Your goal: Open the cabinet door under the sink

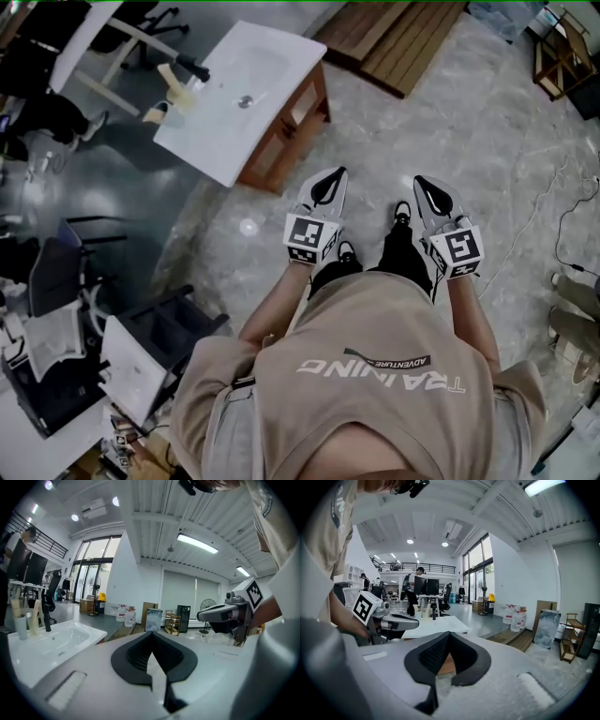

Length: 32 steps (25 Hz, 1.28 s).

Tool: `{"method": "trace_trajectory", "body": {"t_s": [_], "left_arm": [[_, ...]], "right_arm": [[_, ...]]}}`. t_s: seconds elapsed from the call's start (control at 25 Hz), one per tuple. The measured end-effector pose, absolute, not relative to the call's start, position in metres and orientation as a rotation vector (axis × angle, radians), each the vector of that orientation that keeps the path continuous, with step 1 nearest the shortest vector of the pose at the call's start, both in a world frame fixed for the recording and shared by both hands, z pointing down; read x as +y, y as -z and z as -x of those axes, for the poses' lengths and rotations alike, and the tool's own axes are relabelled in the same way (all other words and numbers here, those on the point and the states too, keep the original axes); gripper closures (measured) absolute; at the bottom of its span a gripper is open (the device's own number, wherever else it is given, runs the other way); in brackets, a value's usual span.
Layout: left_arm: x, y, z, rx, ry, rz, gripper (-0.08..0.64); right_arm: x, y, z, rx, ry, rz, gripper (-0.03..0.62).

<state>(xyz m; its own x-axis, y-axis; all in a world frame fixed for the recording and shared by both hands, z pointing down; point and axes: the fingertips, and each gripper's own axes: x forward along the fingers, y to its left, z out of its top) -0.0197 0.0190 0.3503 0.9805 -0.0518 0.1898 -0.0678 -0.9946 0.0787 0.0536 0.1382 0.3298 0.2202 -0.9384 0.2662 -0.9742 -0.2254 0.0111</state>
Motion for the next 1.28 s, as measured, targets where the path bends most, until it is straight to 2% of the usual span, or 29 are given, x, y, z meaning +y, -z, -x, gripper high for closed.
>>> {"method": "trace_trajectory", "body": {"t_s": [0.36, 0.76, 1.0, 1.28], "left_arm": [[-0.011, -0.357, -0.016, -0.385, -0.373, -3.045, 0.543], [-0.008, -0.361, -0.082, -0.619, -0.430, -2.981, 0.543], [0.005, -0.359, -0.113, -0.721, -0.399, -2.879, 0.543], [-0.010, -0.355, -0.091, -0.891, -0.390, -2.800, 0.543]], "right_arm": [[0.085, -0.329, -0.111, -2.053, -0.159, -2.098, 0.591], [0.065, -0.349, -0.208, -2.218, -0.206, -1.979, 0.591], [0.059, -0.366, -0.231, -2.324, -0.239, -1.851, 0.591], [0.032, -0.378, -0.214, -2.427, -0.294, -1.720, 0.591]]}}
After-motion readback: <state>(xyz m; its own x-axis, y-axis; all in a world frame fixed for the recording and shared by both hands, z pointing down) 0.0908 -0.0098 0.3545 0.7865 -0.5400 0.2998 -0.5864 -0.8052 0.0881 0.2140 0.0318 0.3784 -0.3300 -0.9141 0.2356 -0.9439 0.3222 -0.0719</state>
